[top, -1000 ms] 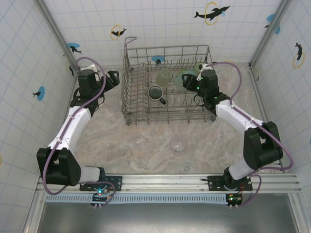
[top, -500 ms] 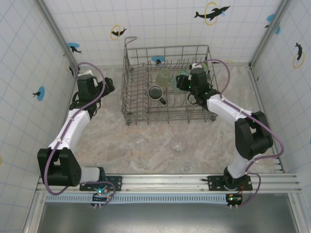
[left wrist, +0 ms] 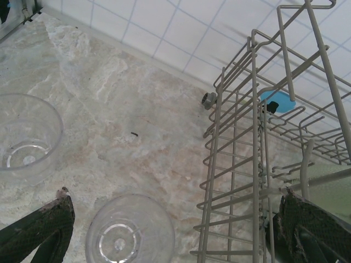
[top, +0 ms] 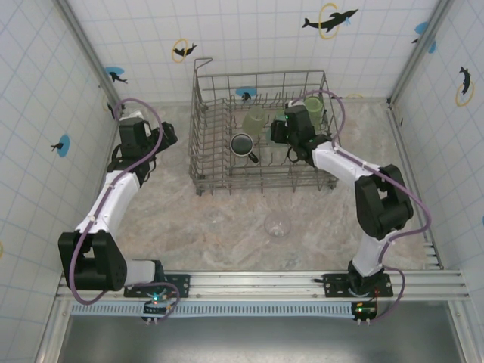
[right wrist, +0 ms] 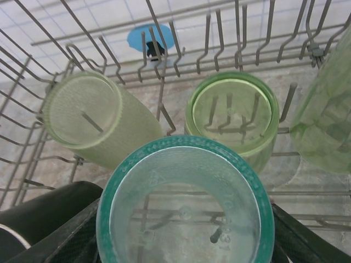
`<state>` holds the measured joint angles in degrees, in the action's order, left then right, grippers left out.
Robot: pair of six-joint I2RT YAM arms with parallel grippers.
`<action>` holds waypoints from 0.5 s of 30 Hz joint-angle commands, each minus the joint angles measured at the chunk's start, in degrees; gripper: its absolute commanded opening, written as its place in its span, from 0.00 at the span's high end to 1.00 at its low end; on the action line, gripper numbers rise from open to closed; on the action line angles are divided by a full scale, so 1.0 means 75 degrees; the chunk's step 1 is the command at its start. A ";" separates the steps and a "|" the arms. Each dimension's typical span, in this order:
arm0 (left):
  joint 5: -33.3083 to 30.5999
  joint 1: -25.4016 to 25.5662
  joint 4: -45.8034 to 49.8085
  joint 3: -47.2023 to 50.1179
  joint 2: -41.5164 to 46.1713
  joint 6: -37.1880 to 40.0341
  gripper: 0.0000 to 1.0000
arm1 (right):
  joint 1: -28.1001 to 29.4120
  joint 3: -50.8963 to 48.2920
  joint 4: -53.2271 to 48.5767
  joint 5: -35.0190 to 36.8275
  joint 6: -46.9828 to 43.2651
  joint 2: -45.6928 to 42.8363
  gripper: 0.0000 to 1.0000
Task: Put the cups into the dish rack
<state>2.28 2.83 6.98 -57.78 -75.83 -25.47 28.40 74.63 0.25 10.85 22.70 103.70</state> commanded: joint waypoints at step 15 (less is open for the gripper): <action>-0.0123 -0.0059 0.0040 0.0018 0.0162 0.0030 0.02 | 0.0230 0.0547 -0.0071 0.0148 -0.0458 0.0728 0.37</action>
<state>2.26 2.83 7.03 -57.78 -75.83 -25.50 29.67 76.75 -0.25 11.90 20.05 108.36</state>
